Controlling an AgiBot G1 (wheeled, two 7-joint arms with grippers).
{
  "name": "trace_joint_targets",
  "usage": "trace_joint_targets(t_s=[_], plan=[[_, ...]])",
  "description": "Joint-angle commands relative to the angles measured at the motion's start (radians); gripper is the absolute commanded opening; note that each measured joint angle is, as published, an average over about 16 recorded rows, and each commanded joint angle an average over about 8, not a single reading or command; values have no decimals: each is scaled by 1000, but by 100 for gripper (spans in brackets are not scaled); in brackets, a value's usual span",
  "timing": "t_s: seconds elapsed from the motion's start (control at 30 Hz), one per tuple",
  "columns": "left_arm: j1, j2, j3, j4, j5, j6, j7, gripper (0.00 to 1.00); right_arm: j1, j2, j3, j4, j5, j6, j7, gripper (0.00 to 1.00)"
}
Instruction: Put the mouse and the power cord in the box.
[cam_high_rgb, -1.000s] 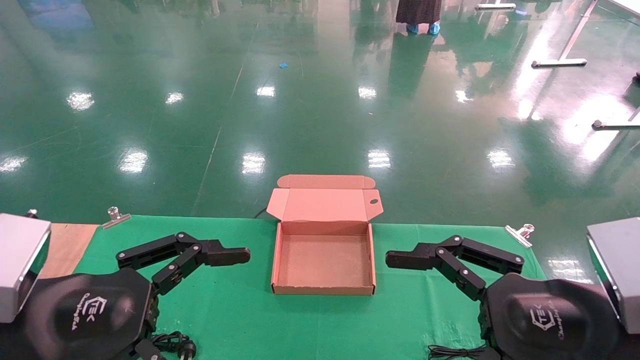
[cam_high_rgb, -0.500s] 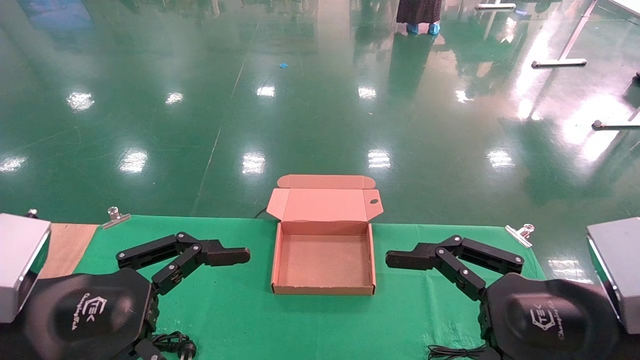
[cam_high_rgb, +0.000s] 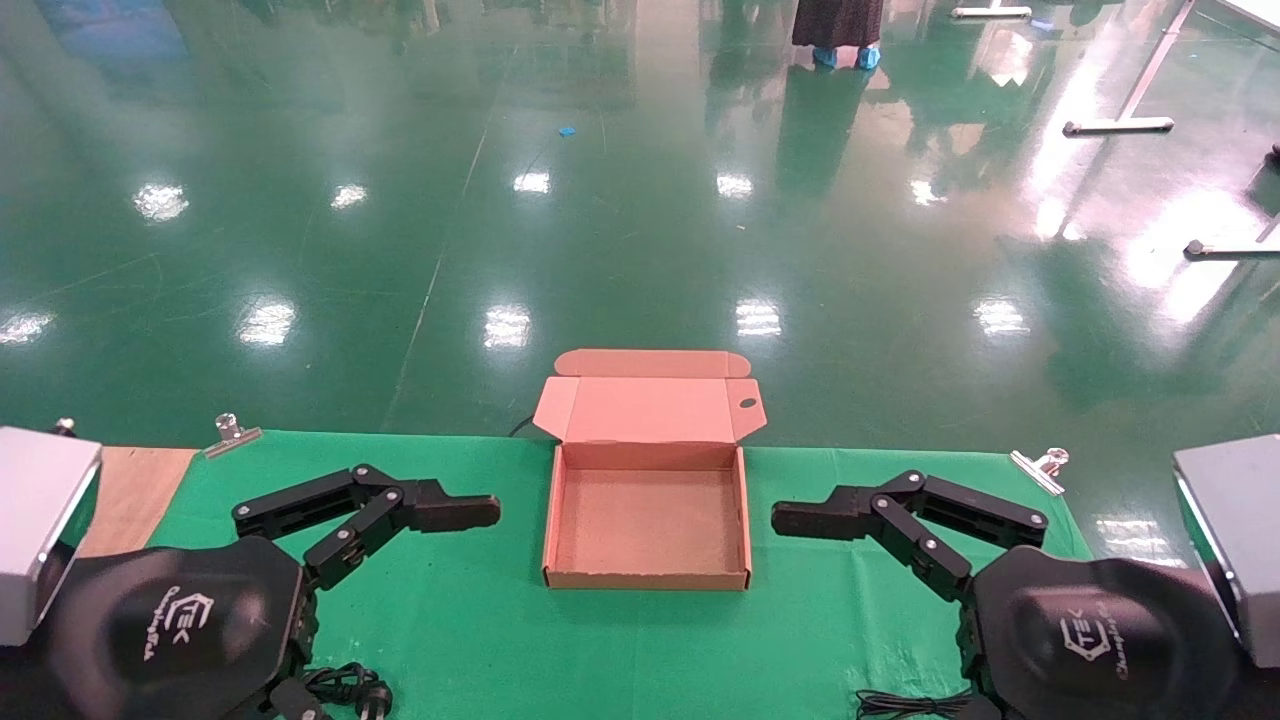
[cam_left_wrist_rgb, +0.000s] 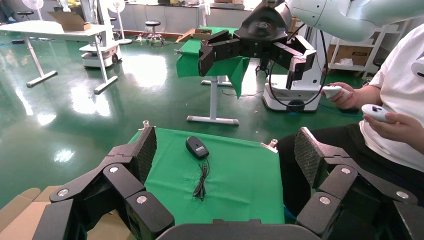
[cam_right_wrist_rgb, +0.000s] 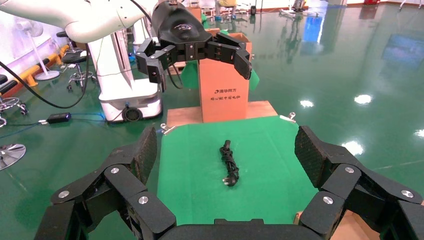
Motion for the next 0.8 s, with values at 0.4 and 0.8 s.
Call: trace_joint_targets(t_s=[0.4,0.8], plan=[[-94,15,132,55,367,22,113,100,206,2,-235,18,-475,-67,-12,100],[-304,163,319,366,910,-92,363,100,396,-129,-486,-142,-923,-27,-207,100]])
